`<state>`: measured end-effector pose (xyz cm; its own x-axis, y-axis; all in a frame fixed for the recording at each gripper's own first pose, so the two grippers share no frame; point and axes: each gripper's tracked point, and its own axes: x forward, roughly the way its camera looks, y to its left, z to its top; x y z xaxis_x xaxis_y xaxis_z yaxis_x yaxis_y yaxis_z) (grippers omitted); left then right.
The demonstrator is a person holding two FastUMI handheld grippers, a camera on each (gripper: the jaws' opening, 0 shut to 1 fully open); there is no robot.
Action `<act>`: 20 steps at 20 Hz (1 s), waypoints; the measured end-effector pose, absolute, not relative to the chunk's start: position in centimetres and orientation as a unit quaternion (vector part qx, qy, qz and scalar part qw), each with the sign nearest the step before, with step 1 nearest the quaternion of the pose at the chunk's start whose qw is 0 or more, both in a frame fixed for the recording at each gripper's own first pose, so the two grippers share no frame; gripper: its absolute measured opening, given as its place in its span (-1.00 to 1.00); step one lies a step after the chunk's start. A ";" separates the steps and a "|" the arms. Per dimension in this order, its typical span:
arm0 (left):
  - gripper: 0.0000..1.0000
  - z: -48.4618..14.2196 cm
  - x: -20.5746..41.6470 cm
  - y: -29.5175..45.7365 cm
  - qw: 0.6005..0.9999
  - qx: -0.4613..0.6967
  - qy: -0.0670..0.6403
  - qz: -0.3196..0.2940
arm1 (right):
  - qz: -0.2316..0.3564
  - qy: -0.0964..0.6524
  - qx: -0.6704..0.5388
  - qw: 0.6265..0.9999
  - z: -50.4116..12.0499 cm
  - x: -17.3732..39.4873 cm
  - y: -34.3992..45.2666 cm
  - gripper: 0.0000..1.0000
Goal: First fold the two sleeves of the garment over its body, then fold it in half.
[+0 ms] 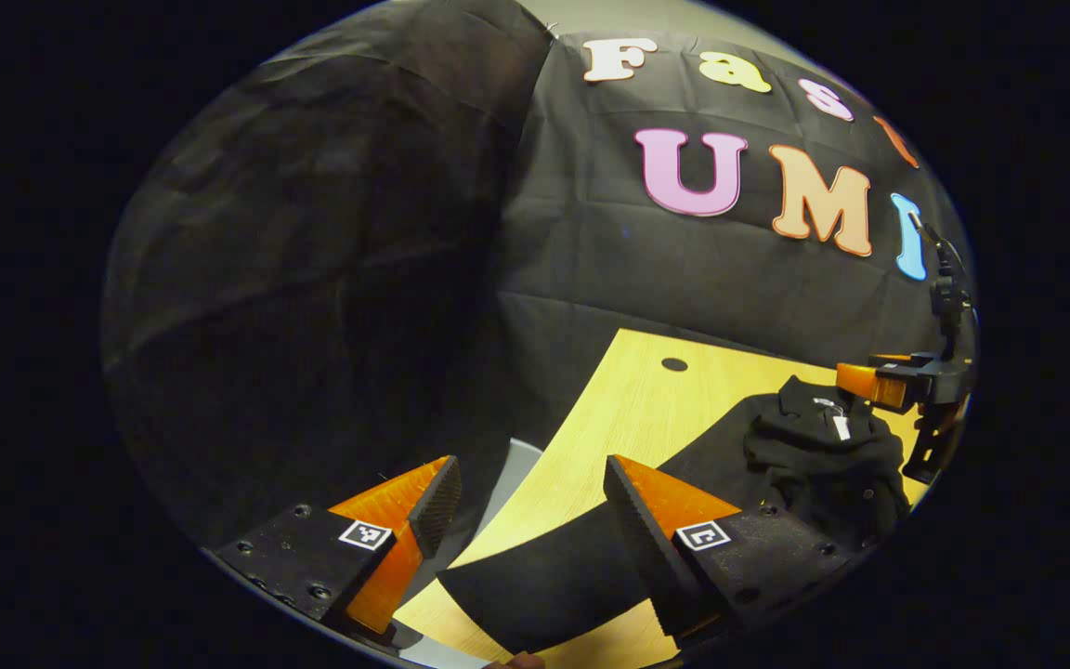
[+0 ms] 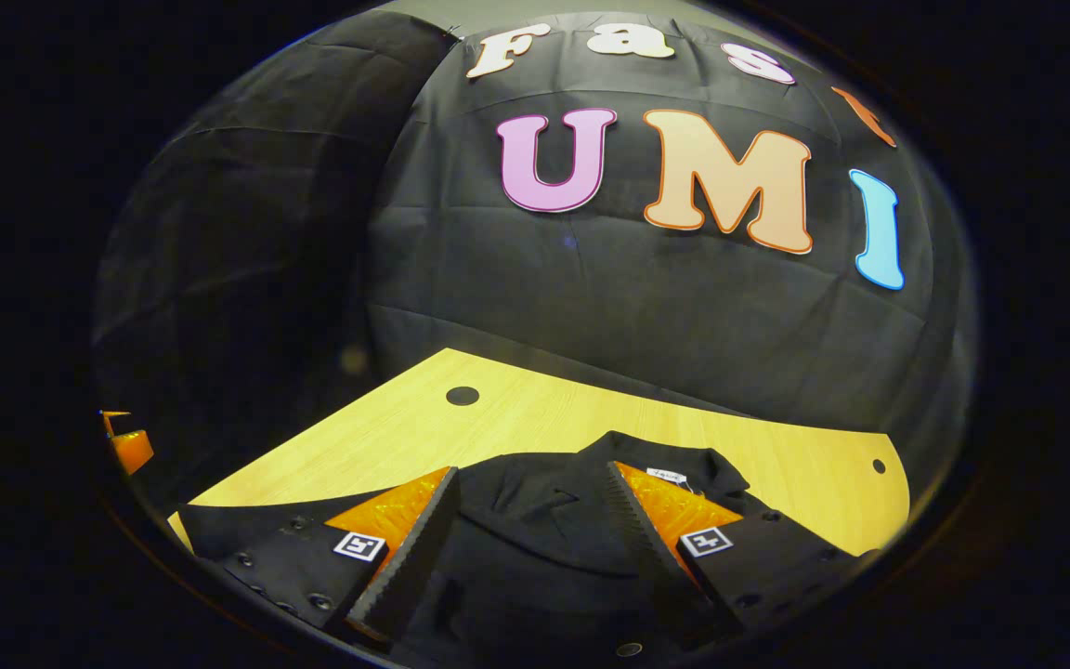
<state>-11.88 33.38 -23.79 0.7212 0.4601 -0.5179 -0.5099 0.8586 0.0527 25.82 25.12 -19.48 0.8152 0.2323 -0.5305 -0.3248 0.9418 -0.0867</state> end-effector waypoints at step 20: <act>0.91 -36.5 -17.1 30.9 0.864 -0.112 0.420 0.253 | 0.111 0.293 -0.096 0.945 -20.6 22.2 20.9 0.98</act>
<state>-17.06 30.90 -36.51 0.5190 0.3437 -0.7826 -0.5316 0.8468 0.0193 22.16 20.89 -20.65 0.8036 0.1544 -0.5748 -0.2669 0.9567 -0.1163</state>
